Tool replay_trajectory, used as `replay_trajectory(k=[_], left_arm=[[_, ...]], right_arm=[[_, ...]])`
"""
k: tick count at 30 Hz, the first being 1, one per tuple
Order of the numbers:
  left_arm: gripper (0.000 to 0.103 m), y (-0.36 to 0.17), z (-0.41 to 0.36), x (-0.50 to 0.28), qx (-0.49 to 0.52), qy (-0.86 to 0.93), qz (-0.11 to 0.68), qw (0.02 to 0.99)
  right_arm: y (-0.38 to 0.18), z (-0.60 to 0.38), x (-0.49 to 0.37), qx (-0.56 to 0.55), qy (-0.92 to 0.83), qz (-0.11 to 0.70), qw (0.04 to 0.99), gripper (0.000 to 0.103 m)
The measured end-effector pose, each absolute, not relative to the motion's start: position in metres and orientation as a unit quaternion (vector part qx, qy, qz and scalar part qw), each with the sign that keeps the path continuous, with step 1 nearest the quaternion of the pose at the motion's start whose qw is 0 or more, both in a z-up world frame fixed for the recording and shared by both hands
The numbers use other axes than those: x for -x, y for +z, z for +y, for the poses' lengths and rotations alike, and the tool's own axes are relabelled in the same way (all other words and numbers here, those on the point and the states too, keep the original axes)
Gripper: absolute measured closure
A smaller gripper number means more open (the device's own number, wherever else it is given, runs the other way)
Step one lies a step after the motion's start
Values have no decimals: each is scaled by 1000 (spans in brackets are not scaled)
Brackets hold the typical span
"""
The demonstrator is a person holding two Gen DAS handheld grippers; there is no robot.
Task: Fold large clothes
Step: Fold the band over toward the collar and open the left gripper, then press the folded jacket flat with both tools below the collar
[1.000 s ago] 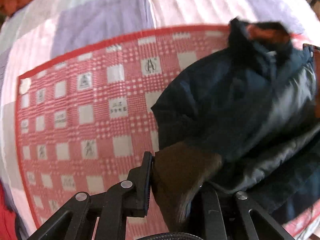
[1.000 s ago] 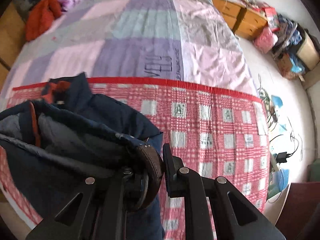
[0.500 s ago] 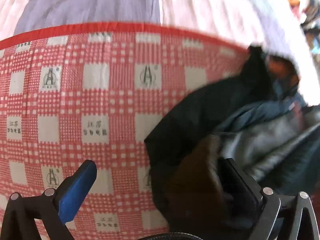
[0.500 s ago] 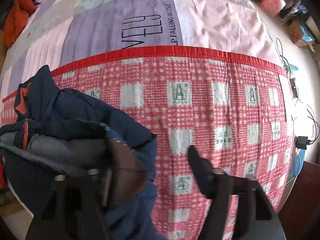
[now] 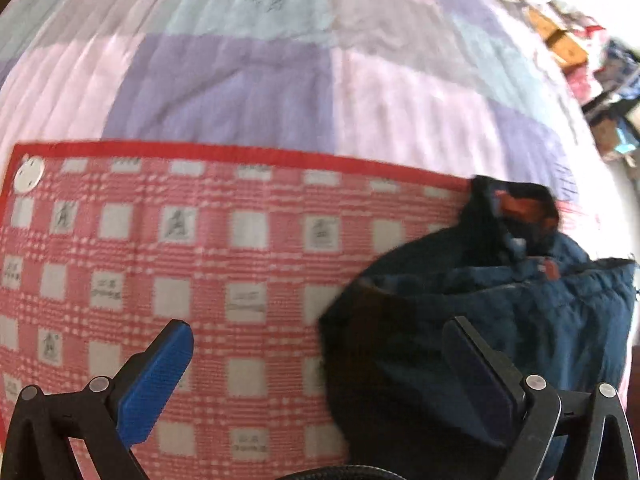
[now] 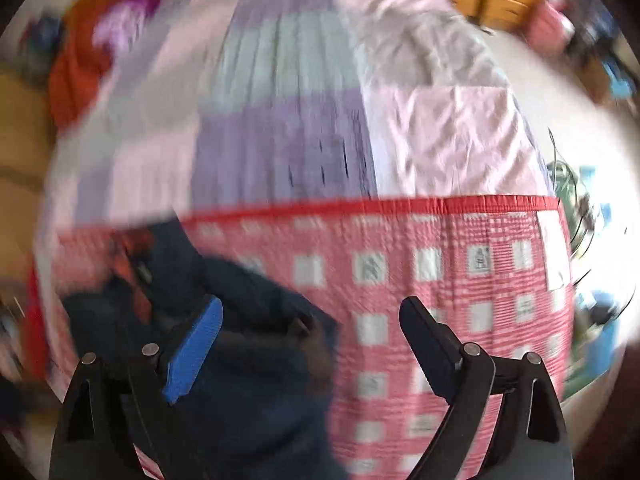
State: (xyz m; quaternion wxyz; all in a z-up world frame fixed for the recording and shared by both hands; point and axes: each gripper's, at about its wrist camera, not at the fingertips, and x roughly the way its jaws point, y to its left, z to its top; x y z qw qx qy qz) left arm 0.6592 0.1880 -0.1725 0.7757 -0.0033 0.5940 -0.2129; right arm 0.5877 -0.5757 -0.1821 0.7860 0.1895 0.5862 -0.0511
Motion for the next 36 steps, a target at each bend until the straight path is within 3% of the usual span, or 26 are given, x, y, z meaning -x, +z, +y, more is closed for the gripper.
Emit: replay_trajectory(k=[4, 7, 13, 15, 18, 28, 31, 36], left_arm=[[1, -167, 139, -608, -28, -263, 562, 783], [1, -178, 92, -558, -52, -299, 546, 781], [1, -229, 24, -504, -47, -320, 555, 767], [1, -249, 12, -511, -59, -294, 560, 773], [1, -270, -2, -533, -68, -264, 549, 790], [0, -300, -35, -615, -42, -215, 564, 797], [0, -291, -31, -615, -31, -206, 563, 800], [0, -265, -25, -584, -42, -187, 552, 811]], right_arm=[[-164, -501, -563, -76, -15, 562, 824, 10], [-188, -405, -513, 43, 31, 552, 832, 10], [-271, -317, -465, 42, 30, 583, 811, 10], [-286, -313, -473, 47, 4, 577, 815, 10], [-301, -313, -507, 39, -27, 570, 820, 0], [-339, -342, -614, 0, -59, 576, 815, 0], [-321, -344, -611, 5, -63, 553, 830, 0], [-272, -319, -538, 53, -19, 480, 875, 0]])
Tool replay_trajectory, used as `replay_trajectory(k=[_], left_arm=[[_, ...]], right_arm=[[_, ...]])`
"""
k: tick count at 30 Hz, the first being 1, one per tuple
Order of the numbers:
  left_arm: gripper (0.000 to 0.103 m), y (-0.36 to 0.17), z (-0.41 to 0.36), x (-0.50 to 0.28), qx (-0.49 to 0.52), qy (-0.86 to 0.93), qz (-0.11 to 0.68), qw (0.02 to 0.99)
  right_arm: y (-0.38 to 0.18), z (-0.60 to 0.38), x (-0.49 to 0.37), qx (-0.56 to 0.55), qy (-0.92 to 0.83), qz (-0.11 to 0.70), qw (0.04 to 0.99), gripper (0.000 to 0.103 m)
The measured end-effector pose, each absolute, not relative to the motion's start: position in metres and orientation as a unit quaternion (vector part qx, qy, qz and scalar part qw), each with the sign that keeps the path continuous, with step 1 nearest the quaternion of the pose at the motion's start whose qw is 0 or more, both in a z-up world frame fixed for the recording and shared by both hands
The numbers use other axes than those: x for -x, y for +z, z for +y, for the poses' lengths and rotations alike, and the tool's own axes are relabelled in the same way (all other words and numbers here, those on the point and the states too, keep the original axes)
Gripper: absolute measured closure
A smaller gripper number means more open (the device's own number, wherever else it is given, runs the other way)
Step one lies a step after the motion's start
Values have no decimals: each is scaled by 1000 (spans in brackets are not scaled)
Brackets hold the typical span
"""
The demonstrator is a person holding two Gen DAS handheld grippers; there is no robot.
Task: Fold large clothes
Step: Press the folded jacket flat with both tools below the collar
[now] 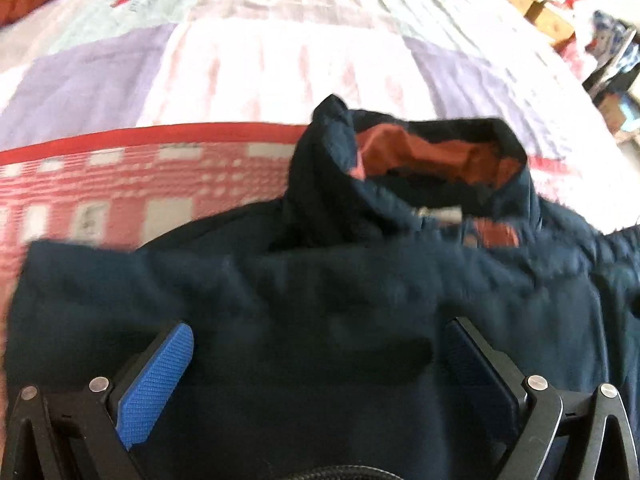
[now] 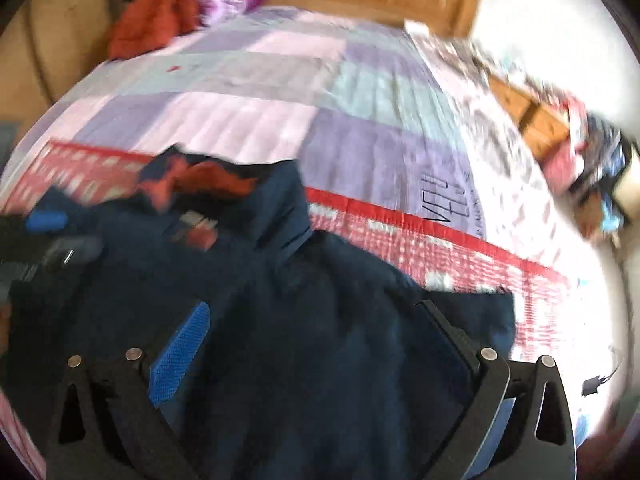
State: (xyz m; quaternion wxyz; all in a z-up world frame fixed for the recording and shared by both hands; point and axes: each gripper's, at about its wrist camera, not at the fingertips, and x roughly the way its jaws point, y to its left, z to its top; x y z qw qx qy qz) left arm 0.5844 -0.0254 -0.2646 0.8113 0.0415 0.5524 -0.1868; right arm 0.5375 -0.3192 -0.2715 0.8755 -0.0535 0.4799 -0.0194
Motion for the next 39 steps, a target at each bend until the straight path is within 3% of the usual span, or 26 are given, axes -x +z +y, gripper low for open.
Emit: replay_trajectory(k=[5, 14, 25, 39], left_arm=[[0, -252, -17, -544, -69, -132, 557, 817], [0, -244, -16, -492, -64, -128, 568, 810], [0, -260, -9, -479, -68, -121, 580, 802], [0, -285, -23, -522, -60, -120, 574, 808]], right_arm=[[-267, -305, -467, 62, -16, 481, 874, 0], [-296, -295, -424, 18, -42, 524, 851, 0], [-329, -297, -449, 29, -53, 546, 835, 0], [-343, -303, -503, 26, -74, 535, 841, 0]])
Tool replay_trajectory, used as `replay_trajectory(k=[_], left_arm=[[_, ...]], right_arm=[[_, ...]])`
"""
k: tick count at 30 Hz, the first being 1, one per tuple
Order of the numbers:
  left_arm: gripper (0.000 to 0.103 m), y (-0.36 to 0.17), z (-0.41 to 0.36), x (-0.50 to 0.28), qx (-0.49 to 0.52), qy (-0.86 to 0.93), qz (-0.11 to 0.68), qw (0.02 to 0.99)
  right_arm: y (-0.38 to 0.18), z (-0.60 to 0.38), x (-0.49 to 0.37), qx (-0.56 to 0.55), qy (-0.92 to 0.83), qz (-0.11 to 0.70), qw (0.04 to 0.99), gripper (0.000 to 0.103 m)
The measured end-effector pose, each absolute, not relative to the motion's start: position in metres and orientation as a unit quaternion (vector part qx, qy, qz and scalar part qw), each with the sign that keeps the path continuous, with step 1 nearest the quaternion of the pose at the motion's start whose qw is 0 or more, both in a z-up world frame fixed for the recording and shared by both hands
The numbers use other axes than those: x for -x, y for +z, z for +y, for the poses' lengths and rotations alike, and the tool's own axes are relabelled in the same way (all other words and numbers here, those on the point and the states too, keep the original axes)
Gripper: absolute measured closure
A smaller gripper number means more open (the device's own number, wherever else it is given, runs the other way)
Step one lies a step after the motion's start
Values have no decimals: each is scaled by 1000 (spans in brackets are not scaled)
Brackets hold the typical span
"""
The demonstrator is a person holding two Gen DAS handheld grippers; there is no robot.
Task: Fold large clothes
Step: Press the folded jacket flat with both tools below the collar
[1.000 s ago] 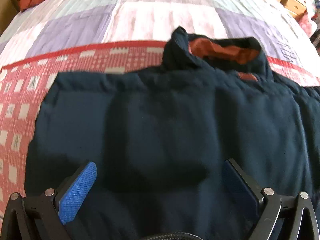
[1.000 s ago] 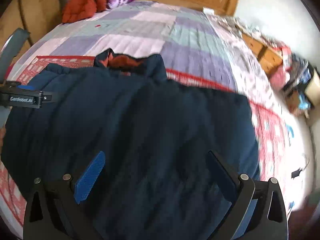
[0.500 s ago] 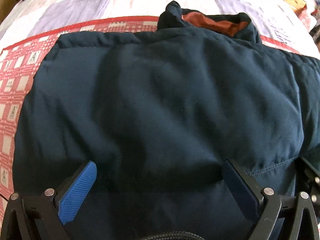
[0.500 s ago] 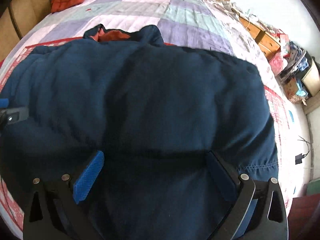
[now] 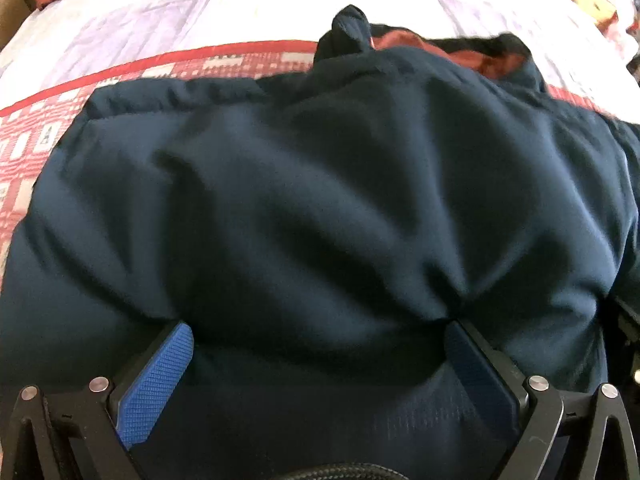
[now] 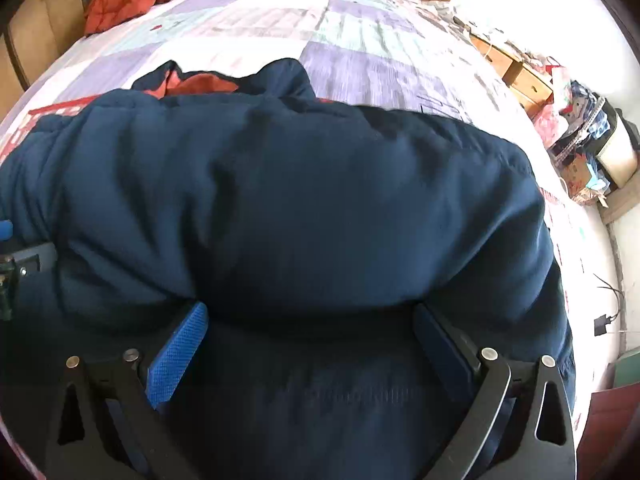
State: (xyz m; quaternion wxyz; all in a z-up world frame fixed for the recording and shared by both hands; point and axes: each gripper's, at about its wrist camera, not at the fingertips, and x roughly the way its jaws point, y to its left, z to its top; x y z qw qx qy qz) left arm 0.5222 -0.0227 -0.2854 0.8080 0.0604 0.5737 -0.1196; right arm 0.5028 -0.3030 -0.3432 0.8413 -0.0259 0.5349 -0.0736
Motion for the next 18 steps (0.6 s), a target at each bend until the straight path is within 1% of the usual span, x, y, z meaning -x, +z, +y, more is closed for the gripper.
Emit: replay_trajectory(k=[7, 10, 14, 16, 17, 18], left_arm=[[0, -284, -34, -552, -59, -128, 566, 812], [0, -268, -28, -549, -44, -132, 565, 813], [0, -242, -18, -515, -12, -167, 536, 827], [0, -237, -21, -495, 2, -186, 523, 832], [0, -240, -27, -491, 1, -189, 518, 834], [2, -243, -32, -490, -6, -186, 518, 835]], right_arm=[[-335, -310, -542, 26, -77, 539, 839, 0], [-322, -312, -539, 17, -78, 539, 839, 0], [-292, -303, -503, 17, -65, 484, 872, 0], [-281, -292, -486, 7, -52, 453, 890, 0], [-279, -289, -483, -2, -45, 448, 893, 0], [-283, -283, -486, -10, -33, 451, 892, 0]])
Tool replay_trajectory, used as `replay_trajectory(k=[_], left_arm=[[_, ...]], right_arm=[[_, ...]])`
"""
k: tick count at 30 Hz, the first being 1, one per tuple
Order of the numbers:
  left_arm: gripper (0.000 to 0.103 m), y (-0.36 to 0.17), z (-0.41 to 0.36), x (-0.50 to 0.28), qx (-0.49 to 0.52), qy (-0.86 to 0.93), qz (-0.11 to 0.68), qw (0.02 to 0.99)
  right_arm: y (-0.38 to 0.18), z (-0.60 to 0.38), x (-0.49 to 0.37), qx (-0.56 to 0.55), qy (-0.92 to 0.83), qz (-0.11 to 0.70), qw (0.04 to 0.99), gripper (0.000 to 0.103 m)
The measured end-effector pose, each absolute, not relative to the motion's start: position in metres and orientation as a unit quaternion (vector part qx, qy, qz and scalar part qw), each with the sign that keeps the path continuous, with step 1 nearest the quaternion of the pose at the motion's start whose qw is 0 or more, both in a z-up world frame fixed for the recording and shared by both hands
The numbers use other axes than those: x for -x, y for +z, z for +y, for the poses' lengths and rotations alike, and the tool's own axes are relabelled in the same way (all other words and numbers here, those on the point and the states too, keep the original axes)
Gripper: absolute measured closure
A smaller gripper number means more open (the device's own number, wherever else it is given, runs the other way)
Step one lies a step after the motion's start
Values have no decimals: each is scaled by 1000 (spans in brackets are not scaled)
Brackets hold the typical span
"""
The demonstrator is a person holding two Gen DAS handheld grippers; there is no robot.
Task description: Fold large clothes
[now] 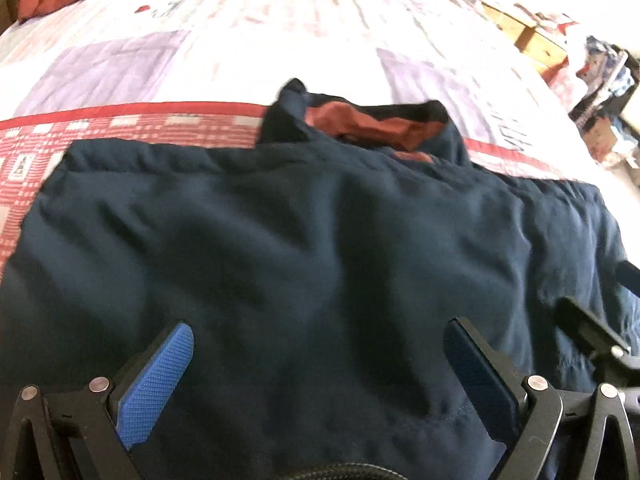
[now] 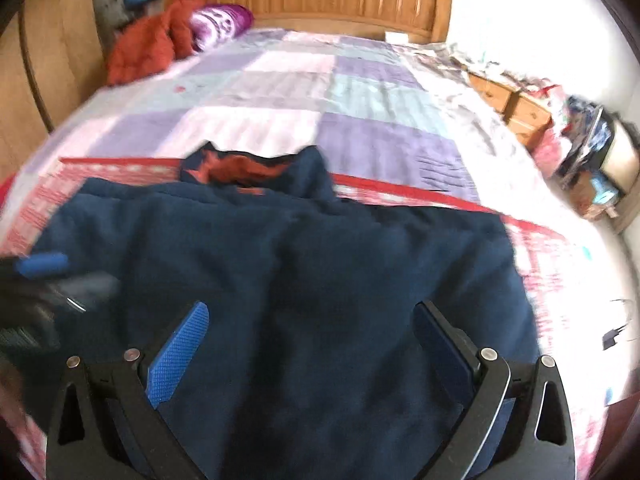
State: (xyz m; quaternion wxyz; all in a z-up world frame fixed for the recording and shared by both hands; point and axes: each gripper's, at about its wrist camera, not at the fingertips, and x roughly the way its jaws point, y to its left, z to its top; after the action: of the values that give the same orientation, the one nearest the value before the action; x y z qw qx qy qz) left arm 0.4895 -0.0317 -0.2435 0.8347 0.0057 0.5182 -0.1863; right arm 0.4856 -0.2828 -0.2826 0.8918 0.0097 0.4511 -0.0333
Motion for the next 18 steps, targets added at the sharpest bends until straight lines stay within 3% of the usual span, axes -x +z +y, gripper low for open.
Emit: replay_trajectory(k=[5, 10, 18], left_arm=[[1, -269, -18, -513, -8, -155, 527, 835], [0, -278, 42, -541, -38, -127, 516, 846], [0, -304, 154, -597, 35, -34, 570, 820]], right_arm=[[-320, -279, -509, 71, -48, 494, 865, 0], [-325, -371, -511, 19, -72, 495, 866, 0], [-326, -484, -505, -35, -125, 526, 841, 0]])
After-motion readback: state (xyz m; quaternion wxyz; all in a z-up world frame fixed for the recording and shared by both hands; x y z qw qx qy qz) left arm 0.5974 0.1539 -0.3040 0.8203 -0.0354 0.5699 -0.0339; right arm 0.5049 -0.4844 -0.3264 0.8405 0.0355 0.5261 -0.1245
